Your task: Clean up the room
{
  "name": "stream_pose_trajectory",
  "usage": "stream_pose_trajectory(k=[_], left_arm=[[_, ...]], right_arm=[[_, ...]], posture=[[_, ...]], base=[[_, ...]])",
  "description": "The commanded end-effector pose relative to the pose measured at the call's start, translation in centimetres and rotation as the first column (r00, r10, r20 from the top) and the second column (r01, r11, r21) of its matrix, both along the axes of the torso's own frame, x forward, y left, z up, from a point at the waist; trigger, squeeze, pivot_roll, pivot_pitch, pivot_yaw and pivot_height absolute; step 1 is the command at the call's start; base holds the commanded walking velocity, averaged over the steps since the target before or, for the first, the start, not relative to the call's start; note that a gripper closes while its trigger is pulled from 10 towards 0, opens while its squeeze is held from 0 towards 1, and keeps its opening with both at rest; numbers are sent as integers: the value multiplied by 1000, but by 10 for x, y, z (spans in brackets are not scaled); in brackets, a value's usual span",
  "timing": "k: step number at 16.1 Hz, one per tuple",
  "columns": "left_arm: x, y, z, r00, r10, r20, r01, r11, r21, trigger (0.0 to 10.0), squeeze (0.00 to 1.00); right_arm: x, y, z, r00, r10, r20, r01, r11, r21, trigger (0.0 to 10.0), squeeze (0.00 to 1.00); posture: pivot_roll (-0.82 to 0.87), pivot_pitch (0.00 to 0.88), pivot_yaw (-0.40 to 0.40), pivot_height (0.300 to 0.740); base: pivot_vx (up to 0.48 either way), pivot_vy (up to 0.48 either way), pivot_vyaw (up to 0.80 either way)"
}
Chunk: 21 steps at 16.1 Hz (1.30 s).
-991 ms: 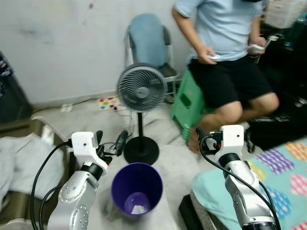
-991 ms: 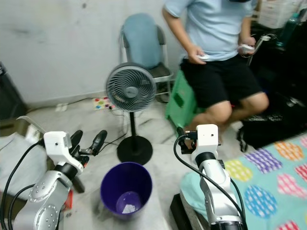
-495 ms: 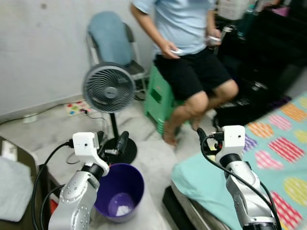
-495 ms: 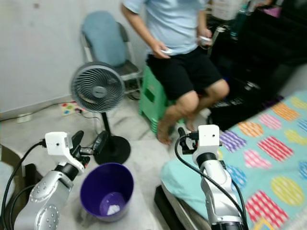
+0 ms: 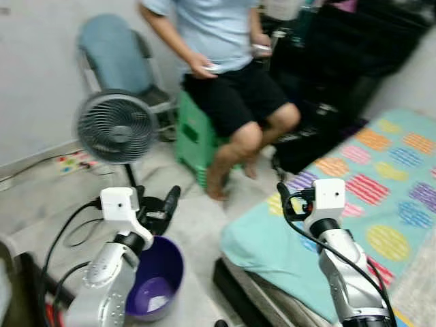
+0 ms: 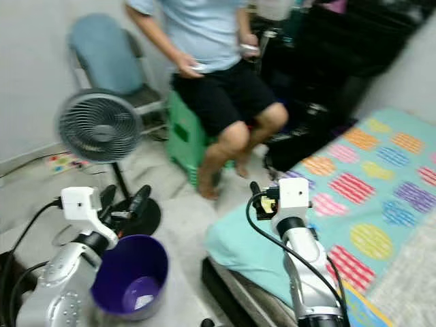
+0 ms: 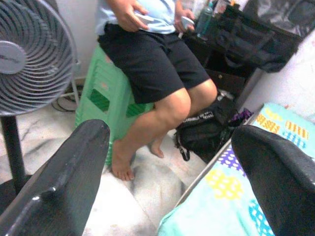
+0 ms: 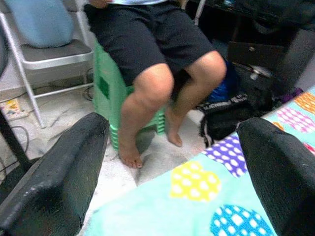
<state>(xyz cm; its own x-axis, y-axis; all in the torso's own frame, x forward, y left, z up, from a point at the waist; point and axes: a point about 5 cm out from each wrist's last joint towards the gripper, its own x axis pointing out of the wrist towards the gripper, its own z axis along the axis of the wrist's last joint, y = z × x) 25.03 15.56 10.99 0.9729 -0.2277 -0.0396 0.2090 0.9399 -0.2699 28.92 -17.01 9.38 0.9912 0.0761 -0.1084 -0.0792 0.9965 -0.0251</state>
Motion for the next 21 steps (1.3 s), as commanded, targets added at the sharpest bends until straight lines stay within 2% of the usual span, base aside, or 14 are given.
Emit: stream_pose_trajectory(k=[1, 21], left_arm=[[2, -3, 2, 1000, -12, 10, 12, 1000, 7, 10000, 0], [3, -3, 1, 1000, -2, 7, 2, 1000, 12, 10000, 0]], right_arm=[[2, -3, 3, 1000, -12, 9, 12, 1000, -2, 10000, 0], [3, -4, 3, 1000, -9, 20, 10, 1000, -9, 10000, 0]], posture=[[-106, 0, -15, 740], [-106, 0, -18, 740]], base=[[0, 0, -800], [0, 0, -741]])
